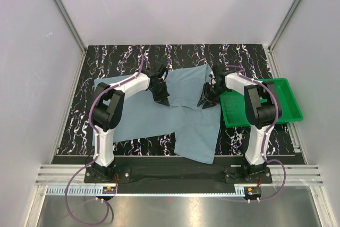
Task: Fold and stack the t-shirts
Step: Fold the tshirt
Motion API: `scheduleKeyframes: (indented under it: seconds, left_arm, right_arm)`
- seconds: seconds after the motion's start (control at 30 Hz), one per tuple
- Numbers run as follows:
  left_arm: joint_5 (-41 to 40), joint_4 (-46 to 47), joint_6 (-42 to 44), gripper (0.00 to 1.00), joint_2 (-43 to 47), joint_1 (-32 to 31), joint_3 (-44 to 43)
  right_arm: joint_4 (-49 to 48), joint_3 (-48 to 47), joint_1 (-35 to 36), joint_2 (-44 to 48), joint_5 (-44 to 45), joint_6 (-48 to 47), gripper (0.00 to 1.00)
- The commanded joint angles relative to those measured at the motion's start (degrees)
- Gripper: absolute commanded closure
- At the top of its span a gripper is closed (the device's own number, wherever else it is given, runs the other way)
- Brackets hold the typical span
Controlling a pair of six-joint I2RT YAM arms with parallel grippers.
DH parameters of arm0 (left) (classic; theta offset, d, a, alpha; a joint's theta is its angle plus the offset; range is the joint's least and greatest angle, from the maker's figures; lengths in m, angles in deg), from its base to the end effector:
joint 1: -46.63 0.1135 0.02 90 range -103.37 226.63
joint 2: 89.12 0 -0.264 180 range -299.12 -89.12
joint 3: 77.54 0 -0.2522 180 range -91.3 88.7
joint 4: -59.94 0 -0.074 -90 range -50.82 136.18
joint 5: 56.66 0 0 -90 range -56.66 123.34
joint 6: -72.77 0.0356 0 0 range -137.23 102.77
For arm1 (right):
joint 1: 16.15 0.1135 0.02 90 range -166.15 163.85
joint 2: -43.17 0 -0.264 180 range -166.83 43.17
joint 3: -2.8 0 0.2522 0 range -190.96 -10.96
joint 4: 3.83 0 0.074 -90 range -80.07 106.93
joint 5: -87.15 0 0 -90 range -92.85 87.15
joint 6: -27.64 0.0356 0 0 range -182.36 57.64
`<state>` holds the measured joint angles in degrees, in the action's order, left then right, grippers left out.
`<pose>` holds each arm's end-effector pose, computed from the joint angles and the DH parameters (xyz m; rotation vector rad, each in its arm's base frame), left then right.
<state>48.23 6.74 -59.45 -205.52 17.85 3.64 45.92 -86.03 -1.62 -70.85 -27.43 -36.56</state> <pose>0.3580 -0.2071 0.1714 -0.2812 2.9456 -0.6056 0.3673 0.1105 0.1446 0.2054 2.9486 0.7388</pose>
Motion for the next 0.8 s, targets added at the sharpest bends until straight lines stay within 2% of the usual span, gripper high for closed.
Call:
scheduleKeyframes:
  seconds: [0.0,0.03,0.13,0.33,0.5,0.53,0.6,0.77]
  left_arm:
    - [2.33,-0.81,0.91,1.00,1.17,0.30,-1.16]
    - [2.33,-0.99,1.00,1.00,1.26,0.30,-1.16]
    - [2.33,-1.51,1.43,1.00,1.26,0.30,-1.25]
    - [2.42,-4.41,3.28,1.00,0.12,0.47,-3.18]
    - [2.59,-5.38,4.60,1.00,-0.06,1.53,-3.45]
    - [2.77,-5.47,4.86,1.00,-0.14,1.88,-3.62]
    - [3.21,-5.47,4.86,1.00,-0.49,1.97,-3.63]
    - [4.70,-4.24,3.90,1.00,-0.93,1.97,-3.71]
  right_arm:
    - [-1.71,-3.85,0.07,-2.52,0.85,0.21,0.58]
    - [-1.62,-4.64,0.15,-2.87,0.76,0.39,0.59]
    - [-0.92,-5.44,0.07,-3.14,0.67,0.57,0.73]
    - [5.83,-8.94,0.07,-0.15,-0.11,-0.75,0.85]
    - [7.61,-10.27,0.07,0.20,0.41,-2.33,0.83]
    - [7.69,-10.54,0.07,-0.41,0.32,-2.42,0.72]
    - [7.78,-10.80,0.07,-1.20,0.23,-2.69,0.60]
    - [6.55,-11.68,0.07,-2.61,-0.29,-2.16,0.60]
